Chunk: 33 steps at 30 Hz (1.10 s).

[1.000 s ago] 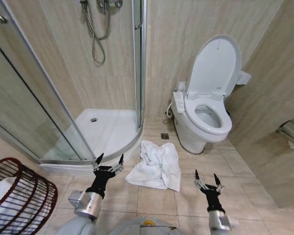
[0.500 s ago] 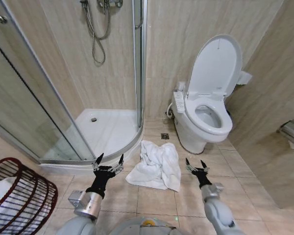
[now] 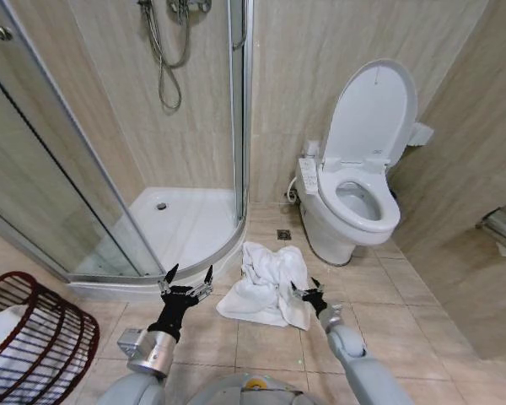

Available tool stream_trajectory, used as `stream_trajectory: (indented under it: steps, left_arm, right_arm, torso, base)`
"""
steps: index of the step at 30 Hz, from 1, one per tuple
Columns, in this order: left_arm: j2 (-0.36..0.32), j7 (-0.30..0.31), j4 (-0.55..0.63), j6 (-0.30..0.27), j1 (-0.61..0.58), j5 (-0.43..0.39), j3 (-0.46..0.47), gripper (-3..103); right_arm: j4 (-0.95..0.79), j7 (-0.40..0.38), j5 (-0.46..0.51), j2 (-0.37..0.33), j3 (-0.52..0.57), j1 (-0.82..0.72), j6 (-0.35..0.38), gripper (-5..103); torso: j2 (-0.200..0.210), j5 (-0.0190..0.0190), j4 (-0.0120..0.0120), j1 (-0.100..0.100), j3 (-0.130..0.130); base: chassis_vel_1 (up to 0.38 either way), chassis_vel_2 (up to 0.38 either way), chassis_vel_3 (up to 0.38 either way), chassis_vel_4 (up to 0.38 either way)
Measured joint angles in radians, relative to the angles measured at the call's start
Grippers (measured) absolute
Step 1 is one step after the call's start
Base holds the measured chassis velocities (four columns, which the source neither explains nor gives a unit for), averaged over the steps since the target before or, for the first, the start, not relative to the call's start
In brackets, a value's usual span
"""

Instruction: Discard the used towel into the hamper.

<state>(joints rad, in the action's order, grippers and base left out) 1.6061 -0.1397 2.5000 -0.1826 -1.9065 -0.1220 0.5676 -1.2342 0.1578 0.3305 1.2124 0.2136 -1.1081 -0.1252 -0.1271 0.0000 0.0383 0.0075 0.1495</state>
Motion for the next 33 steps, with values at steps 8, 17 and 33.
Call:
stream_trajectory:
  steps: [8, 17, 33]
  left_arm:
    - [0.000, 0.000, 0.000, 0.000, 0.000, 0.000, 0.000, 100]
    - [0.000, 0.000, 0.000, 0.000, 0.000, 0.000, 0.000, 100]
    - [0.000, 0.000, 0.000, 0.000, 0.000, 0.000, 0.000, 100]
  right_arm:
    - [0.177, 0.049, -0.022, 0.016, -0.061, 0.096, -0.029, 100]
    - [0.353, 0.098, -0.035, 0.054, -0.046, 0.165, -0.075, 100]
    - [0.500, 0.266, -0.034, 0.062, 0.039, 0.208, -0.135, 68]
  torso:
    - [0.000, 0.0000, -0.0002, 0.000, 0.000]
    - [0.000, 0.0000, -0.0001, 0.000, 0.000]
    - [0.000, 0.0001, -0.0002, 0.000, 0.000]
  base:
    - [0.000, 0.000, 0.000, 0.000]
    - [0.000, 0.000, 0.000, 0.000]
    - [0.000, 0.000, 0.000, 0.000]
